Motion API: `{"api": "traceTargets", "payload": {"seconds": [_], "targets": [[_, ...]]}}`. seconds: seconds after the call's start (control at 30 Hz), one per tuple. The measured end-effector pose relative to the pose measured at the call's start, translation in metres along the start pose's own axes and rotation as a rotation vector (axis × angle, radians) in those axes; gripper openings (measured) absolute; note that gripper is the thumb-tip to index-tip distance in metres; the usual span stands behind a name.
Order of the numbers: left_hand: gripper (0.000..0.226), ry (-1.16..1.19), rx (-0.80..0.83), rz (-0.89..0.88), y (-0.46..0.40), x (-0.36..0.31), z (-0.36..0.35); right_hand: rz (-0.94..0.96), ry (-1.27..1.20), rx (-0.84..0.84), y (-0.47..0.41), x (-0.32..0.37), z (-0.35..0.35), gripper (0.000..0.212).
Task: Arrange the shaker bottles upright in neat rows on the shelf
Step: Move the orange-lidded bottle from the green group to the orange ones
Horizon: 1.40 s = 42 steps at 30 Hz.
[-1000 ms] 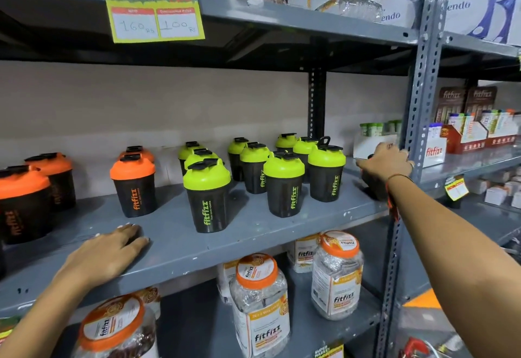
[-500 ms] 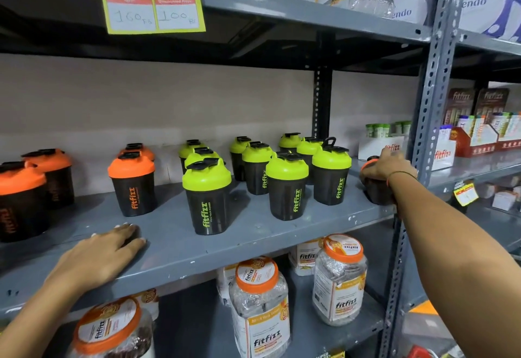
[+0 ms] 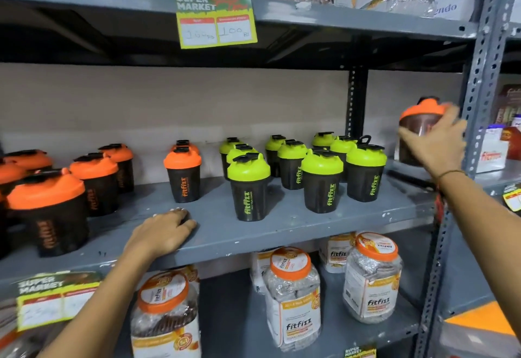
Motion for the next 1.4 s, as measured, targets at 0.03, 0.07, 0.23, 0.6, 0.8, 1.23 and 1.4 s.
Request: {"api": "traceTargets", "payload": {"seconds": [0.03,0.07,0.23,0.6,0.8,1.23,1.4], "targets": [[0.041,0.009,-0.008,-0.001,0.001,0.000,0.000,0.052,-0.086,-0.070,0.006,0.016,0.007,0.088],[0.040,0.018,-0.015,-0.001,0.002,0.000,0.001,0.105,-0.178,-0.123,0.013,0.033,0.013,0.087],[0.035,0.022,-0.033,-0.010,0.006,0.004,0.004,0.345,-0.550,-0.124,0.064,0.126,0.016,0.080],[0.039,0.009,-0.034,0.096,0.027,0.068,0.003,0.612,-0.940,0.447,0.208,0.283,-0.092,0.105],[0.042,0.003,-0.069,0.084,0.031,0.063,0.005,0.419,-0.840,0.668,0.258,0.283,-0.190,0.101],[0.037,-0.013,-0.170,0.080,0.035,0.061,0.009,0.412,-0.652,0.678,0.289,0.268,-0.240,0.101],[0.036,-0.028,-0.185,0.067,0.035,0.060,0.010,0.417,-0.661,0.665,0.293,0.266,-0.240,0.102]]}}
Point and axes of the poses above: each hand's wrist, its own y-axis away from the middle knuckle, its own z-axis out of the back of the hand, x = y × z, the point moved 6 cm from there along -y, towards the middle knuckle, and after that the axes turned 15 degrees about x, right-handed, at the moved point
